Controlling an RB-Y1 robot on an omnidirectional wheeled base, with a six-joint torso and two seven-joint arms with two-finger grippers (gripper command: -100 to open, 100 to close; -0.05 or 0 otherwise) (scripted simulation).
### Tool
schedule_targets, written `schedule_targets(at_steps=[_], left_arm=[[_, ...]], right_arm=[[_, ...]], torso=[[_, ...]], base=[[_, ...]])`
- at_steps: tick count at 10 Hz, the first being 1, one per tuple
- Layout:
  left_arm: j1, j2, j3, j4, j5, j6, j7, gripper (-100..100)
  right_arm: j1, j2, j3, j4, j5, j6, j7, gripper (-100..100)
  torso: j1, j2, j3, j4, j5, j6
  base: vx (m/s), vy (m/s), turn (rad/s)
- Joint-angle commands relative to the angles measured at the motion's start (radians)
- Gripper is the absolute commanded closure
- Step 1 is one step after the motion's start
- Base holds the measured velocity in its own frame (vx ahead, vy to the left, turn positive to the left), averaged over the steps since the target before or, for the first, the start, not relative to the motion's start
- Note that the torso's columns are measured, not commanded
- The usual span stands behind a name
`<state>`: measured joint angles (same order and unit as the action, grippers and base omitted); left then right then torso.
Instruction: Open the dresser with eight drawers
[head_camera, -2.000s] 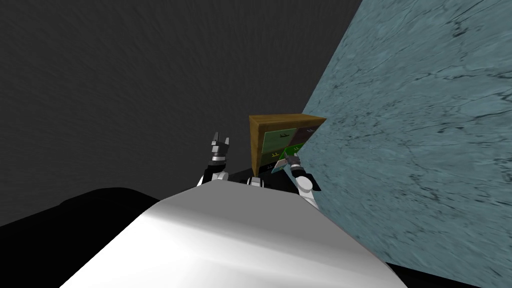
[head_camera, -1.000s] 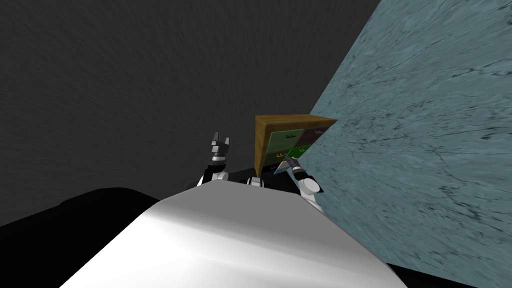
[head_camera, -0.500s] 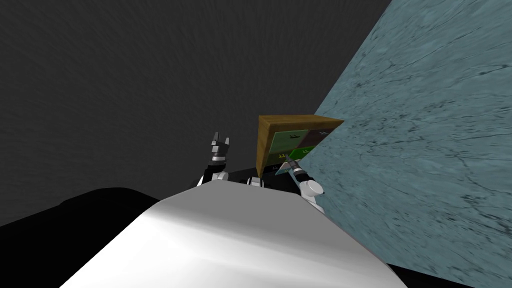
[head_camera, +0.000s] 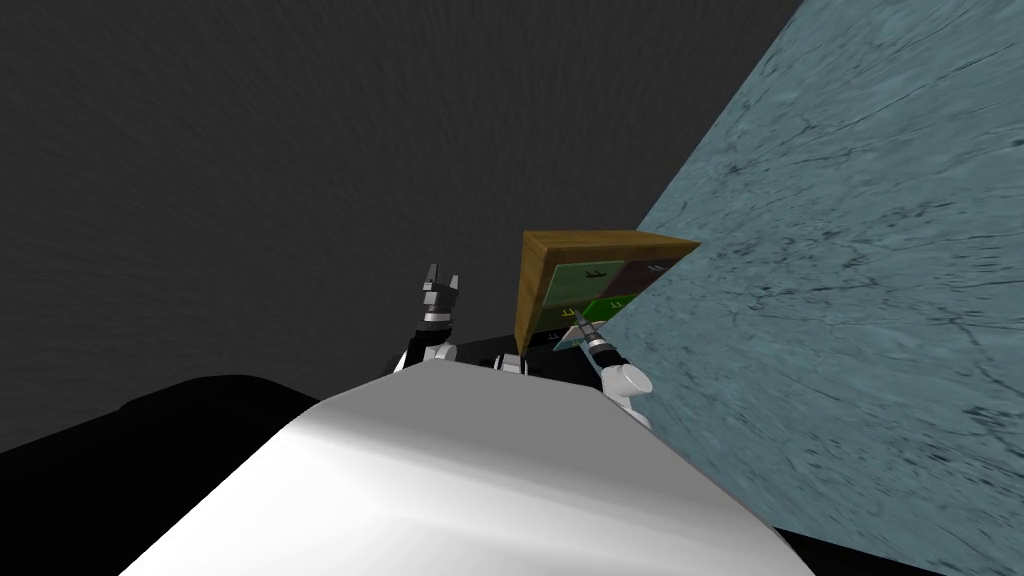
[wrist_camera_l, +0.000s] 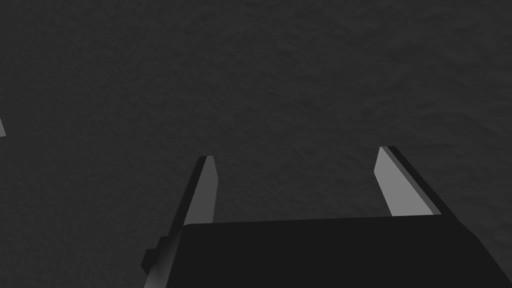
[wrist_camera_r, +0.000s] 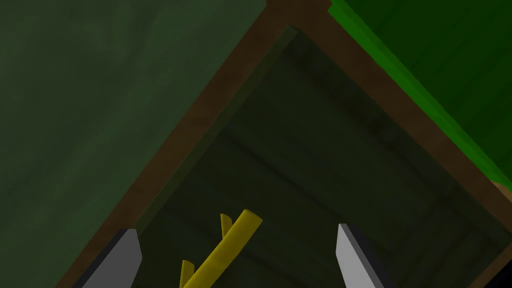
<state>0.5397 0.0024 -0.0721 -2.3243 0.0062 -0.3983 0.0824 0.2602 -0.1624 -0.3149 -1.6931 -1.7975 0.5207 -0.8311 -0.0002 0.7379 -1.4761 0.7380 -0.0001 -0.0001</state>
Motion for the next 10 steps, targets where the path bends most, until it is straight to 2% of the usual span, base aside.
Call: schedule_targets(at_steps=[1, 2, 3, 6, 10], left_arm=[[0.000, 0.000, 0.000, 0.000, 0.000, 0.000, 0.000, 0], [0.000, 0.000, 0.000, 0.000, 0.000, 0.000, 0.000, 0], [0.000, 0.000, 0.000, 0.000, 0.000, 0.000, 0.000, 0], [0.000, 0.000, 0.000, 0.000, 0.000, 0.000, 0.000, 0], [0.000, 0.000, 0.000, 0.000, 0.000, 0.000, 0.000, 0]], right_arm=[[-0.005, 0.013, -0.034, 0.041, -0.080, 0.065, -0.053, -100], [-0.007, 0.021, -0.046, 0.056, -0.110, 0.089, -0.071, -100], [-0.007, 0.021, -0.046, 0.056, -0.118, 0.089, -0.071, -100], [-0.012, 0.060, -0.078, 0.093, -0.199, 0.147, -0.118, -100], [-0.016, 0.165, -0.104, 0.121, -0.266, 0.195, -0.156, -100]], torso=[[0.000, 0.000, 0.000, 0.000, 0.000, 0.000], [0.001, 0.000, 0.000, 0.000, 0.000, 0.000], [0.000, 0.000, 0.000, 0.000, 0.000, 0.000], [0.000, 0.000, 0.000, 0.000, 0.000, 0.000], [0.000, 0.000, 0.000, 0.000, 0.000, 0.000]], base=[[-0.018, 0.026, 0.082], [-0.017, 0.027, 0.073], [-0.010, 0.019, 0.023], [-0.012, 0.017, 0.065], [-0.008, 0.015, 0.044]])
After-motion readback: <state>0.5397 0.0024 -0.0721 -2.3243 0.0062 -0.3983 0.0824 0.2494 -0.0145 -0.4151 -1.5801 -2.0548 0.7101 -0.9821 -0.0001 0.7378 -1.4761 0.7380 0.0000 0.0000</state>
